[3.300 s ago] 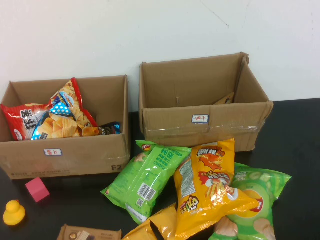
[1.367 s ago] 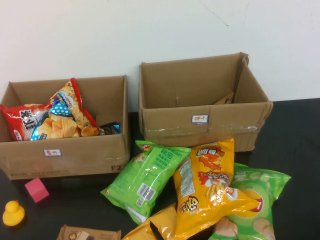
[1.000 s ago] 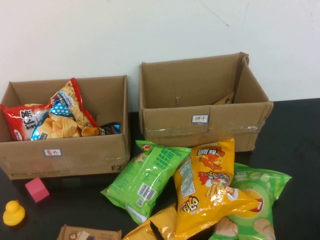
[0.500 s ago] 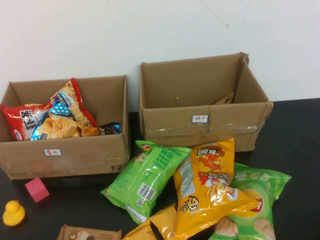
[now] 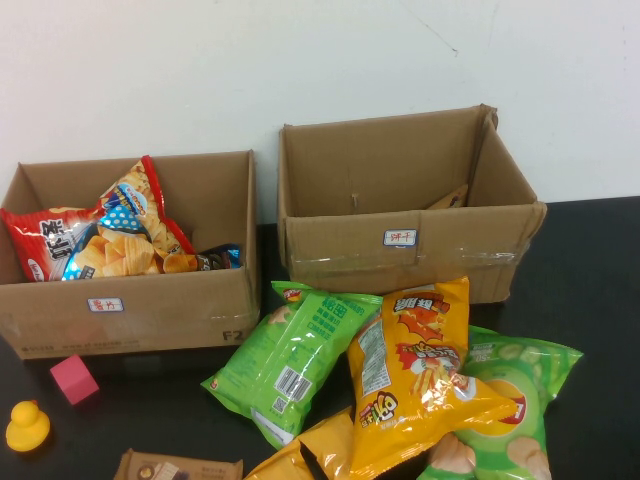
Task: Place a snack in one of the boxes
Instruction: Pick up the potato chip
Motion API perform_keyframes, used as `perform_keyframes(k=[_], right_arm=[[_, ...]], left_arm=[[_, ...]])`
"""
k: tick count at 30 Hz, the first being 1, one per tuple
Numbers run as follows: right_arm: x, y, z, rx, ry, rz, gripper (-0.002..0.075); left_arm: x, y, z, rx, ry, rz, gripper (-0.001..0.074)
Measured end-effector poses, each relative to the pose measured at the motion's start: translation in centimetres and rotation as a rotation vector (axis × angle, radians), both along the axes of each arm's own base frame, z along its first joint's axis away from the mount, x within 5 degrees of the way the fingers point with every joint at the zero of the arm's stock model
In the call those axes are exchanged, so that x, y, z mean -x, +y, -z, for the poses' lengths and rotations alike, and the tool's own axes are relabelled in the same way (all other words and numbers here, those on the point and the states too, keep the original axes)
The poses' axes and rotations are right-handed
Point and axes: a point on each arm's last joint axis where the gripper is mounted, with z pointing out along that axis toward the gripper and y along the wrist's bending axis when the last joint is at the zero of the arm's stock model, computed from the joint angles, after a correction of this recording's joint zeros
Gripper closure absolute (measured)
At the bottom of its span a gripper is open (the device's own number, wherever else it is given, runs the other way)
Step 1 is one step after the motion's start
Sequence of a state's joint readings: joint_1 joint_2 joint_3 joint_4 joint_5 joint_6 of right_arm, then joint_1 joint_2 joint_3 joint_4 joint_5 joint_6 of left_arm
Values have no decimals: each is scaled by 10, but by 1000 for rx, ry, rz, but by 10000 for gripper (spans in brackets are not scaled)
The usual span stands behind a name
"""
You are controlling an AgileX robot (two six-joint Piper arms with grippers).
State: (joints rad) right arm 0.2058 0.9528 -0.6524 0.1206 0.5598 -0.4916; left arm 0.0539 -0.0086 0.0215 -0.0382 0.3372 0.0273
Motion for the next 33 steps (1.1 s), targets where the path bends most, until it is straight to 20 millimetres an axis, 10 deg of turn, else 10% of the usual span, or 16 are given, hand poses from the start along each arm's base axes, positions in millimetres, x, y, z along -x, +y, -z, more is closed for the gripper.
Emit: perform_keyframes(k=[9, 21, 33], right_arm=[[-50, 74, 29, 57, 179, -250, 87], [-104, 137, 81, 59, 269, -308, 43], [-126, 154, 146, 57, 308, -265, 61]], left_arm=[[0, 0, 0, 0, 0, 0, 737], [0, 0, 0, 0, 0, 0, 737], [0, 0, 0, 0, 0, 0, 737]])
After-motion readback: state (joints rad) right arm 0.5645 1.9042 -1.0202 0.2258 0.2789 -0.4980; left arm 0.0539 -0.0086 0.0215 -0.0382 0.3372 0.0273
